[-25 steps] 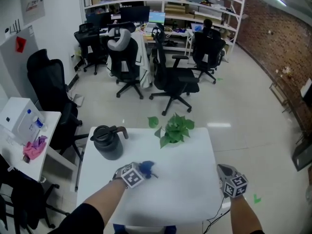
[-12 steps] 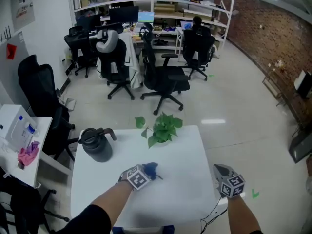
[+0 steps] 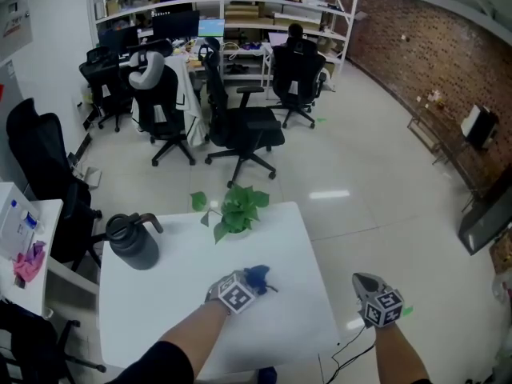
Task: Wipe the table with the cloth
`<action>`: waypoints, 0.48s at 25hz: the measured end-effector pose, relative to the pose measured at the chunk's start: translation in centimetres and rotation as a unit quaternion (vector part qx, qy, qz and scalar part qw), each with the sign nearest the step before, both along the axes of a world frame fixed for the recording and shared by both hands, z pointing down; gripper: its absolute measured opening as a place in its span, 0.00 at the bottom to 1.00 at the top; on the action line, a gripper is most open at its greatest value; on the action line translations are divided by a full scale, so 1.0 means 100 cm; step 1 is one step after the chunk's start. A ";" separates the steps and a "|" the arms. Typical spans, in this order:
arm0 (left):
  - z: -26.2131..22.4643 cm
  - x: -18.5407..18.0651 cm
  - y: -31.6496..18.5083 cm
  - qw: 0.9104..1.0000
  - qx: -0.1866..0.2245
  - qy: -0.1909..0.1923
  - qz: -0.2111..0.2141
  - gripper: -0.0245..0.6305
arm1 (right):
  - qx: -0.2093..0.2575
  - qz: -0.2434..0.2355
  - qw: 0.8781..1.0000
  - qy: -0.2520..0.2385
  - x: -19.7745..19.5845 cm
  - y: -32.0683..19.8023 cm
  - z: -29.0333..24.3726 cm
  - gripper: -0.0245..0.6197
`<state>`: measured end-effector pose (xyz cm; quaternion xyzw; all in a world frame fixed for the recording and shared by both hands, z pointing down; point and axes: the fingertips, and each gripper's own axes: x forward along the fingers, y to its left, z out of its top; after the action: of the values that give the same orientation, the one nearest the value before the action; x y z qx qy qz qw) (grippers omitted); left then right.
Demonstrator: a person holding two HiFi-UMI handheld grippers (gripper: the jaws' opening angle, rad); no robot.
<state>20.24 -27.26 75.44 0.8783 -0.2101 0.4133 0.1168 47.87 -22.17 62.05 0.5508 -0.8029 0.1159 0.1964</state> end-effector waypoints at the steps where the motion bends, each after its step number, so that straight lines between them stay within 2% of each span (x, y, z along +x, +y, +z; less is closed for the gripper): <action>1: -0.002 -0.007 0.001 1.000 0.000 0.002 -0.002 0.22 | 0.000 0.000 1.000 0.000 -0.003 0.000 -0.001 0.06; 6: -0.020 -0.084 0.002 1.000 0.013 -0.020 -0.011 0.22 | 0.009 -0.011 1.000 -0.012 -0.039 -0.013 -0.005 0.06; 10: -0.020 -0.162 0.003 0.998 0.013 -0.047 -0.041 0.22 | 0.004 -0.039 0.999 -0.014 -0.081 -0.031 0.005 0.06; 12: -0.013 -0.190 0.007 0.997 0.007 -0.063 -0.047 0.22 | 0.002 -0.055 0.998 -0.015 -0.101 -0.036 0.009 0.06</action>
<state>1.26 -26.55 74.11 0.8404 -0.2605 0.4607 0.1164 37.79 -25.81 63.00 0.5042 -0.8351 0.1118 0.1893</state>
